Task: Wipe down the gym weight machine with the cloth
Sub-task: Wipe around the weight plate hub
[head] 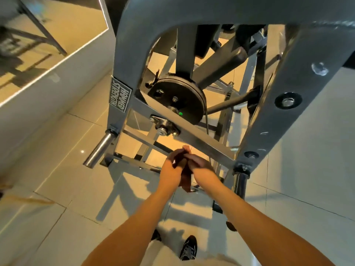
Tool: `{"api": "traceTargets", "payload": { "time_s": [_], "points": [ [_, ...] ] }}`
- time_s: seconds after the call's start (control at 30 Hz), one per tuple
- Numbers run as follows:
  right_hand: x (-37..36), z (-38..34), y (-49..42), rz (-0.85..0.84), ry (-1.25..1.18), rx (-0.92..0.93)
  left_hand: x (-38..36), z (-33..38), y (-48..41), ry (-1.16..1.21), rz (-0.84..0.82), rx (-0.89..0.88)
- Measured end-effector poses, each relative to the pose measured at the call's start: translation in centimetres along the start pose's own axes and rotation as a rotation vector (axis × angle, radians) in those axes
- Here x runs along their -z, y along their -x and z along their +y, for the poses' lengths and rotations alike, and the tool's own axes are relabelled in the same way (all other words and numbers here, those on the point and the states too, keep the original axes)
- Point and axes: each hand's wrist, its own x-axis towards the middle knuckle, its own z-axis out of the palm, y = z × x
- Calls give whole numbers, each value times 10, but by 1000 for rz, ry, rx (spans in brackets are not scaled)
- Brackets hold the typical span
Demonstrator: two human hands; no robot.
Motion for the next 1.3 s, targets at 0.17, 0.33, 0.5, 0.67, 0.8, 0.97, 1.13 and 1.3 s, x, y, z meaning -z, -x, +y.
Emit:
{"api": "traceTargets", "payload": {
  "time_s": [0.17,0.33,0.5,0.67,0.8,0.97,1.13,1.3],
  "points": [
    [38,30,-1,216,238,195,-10,-21,-7,67,133,78],
    [72,52,-19,320,268,292,-44,-4,-13,114,204,72],
    [85,58,-38,245,223,272,-88,9,-28,266,247,-61],
    [103,83,-36,148,279,359,-143,-13,-21,221,358,-251],
    [107,90,-38,84,331,443,-191,-57,-21,94,426,-282],
    [109,95,-41,89,332,459,-198,-72,-16,100,364,-164],
    [108,98,-44,78,285,448,-169,-44,-34,255,646,-32],
    [109,95,-45,70,261,439,-202,-51,-21,268,552,16]
  ]
}}
